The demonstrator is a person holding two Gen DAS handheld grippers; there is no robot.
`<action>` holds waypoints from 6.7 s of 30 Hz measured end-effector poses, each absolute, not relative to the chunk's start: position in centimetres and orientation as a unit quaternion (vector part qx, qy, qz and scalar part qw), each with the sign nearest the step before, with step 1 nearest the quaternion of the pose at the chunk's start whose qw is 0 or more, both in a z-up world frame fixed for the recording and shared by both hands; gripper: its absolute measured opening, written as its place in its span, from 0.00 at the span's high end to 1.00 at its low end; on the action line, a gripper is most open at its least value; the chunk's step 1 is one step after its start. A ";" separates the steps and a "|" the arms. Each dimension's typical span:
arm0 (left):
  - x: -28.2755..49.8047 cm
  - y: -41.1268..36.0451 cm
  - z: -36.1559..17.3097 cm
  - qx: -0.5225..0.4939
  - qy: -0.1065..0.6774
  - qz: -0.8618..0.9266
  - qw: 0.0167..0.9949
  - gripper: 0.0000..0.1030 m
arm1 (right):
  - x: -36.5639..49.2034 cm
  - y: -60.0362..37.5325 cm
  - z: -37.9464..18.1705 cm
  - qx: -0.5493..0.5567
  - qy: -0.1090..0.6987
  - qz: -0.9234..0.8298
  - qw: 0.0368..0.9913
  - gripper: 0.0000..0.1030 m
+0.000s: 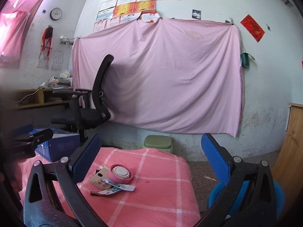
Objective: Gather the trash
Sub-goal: 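Move both tools back over the table toward the phone case, then grasp the beige phone case with the left tool while the right tool grasps the toothpaste tube, then lift both items and carry them over the blue bucket, then open both tools over the blue bucket to drop the case and tube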
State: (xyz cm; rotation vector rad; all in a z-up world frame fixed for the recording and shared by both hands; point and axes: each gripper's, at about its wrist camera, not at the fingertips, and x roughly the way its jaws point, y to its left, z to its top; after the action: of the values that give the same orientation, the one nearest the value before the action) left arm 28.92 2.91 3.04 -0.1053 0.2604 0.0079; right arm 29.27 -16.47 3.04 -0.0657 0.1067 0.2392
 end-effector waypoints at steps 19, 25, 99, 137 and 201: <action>34.9 2.4 -0.8 -0.080 0.276 -0.062 0.956 0.23 | 36.6 -14.9 -1.5 -0.034 0.270 0.152 0.950 0.07; 36.0 1.2 -1.9 -0.091 0.318 -0.119 0.936 0.48 | 37.9 -14.7 -2.7 -0.042 0.328 0.168 0.928 0.20; 36.6 3.1 -2.7 -0.156 0.391 -0.167 0.892 0.99 | 40.3 -11.3 -5.4 -0.125 0.405 0.220 0.879 0.22; 37.1 0.7 -1.6 -0.160 0.366 -0.201 0.895 1.00 | 37.8 -14.6 -3.5 -0.035 0.347 0.228 0.909 0.73; 33.8 -30.9 5.3 -0.038 0.237 -0.333 0.912 1.00 | 27.3 -40.6 -1.8 0.093 0.222 -0.071 0.968 0.73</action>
State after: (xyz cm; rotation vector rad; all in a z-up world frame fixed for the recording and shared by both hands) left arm 33.85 -30.89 5.28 -0.0777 0.4874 -0.6865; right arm 27.31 -40.60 -1.76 0.1885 0.4496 -0.1434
